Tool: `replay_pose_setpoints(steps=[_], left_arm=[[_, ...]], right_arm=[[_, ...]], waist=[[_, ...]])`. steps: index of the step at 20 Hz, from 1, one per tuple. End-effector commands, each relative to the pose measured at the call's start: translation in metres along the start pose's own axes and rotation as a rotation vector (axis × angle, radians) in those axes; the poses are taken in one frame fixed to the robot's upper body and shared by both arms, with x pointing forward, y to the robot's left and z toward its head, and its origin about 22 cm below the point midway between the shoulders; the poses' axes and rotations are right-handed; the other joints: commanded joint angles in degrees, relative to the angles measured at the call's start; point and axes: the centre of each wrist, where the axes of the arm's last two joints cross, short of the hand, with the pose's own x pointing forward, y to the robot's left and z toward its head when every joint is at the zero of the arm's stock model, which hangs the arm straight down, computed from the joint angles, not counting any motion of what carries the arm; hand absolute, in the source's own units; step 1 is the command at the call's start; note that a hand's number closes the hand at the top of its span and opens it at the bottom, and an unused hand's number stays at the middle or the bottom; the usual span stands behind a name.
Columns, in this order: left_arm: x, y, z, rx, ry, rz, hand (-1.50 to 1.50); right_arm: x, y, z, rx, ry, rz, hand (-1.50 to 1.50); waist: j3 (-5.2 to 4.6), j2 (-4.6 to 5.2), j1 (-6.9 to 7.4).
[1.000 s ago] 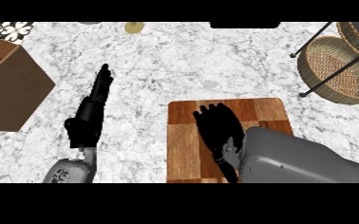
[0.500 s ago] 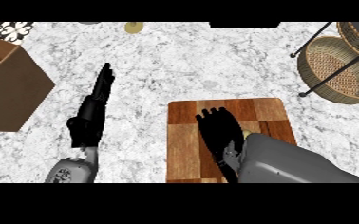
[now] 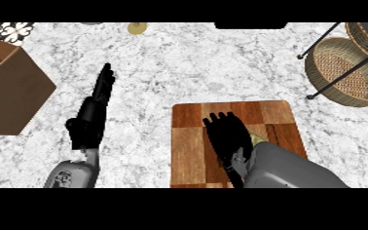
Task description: Pick the sweet potato from the cutting board and place it in the tiered basket
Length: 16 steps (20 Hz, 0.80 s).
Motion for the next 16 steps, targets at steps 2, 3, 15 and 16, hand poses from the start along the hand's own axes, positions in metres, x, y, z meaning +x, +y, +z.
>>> replay_pose_setpoints(steps=[2,3,15,16], left_arm=[[-0.011,-0.008,0.012,0.006,0.001,-0.018,0.0],[0.01,0.001,-0.013,-0.016,0.01,0.019,0.0],[0.002,-0.005,-0.004,0.049,-0.006,0.002,0.0],[0.0,0.006,-0.002,0.015,0.007,0.023,0.0]], right_arm=[[0.009,0.015,-0.004,-0.081,0.067,0.006,1.5],[0.011,0.014,-0.002,-0.095,0.048,0.027,1.5],[-0.122,0.029,-0.019,-0.176,0.398,-0.153,1.5],[-0.131,0.039,-0.014,-0.186,0.405,-0.181,1.5]], waist=[[0.01,0.01,0.11],[0.02,0.03,-0.03],[0.11,-0.01,-2.51],[0.07,-0.1,-2.02]])
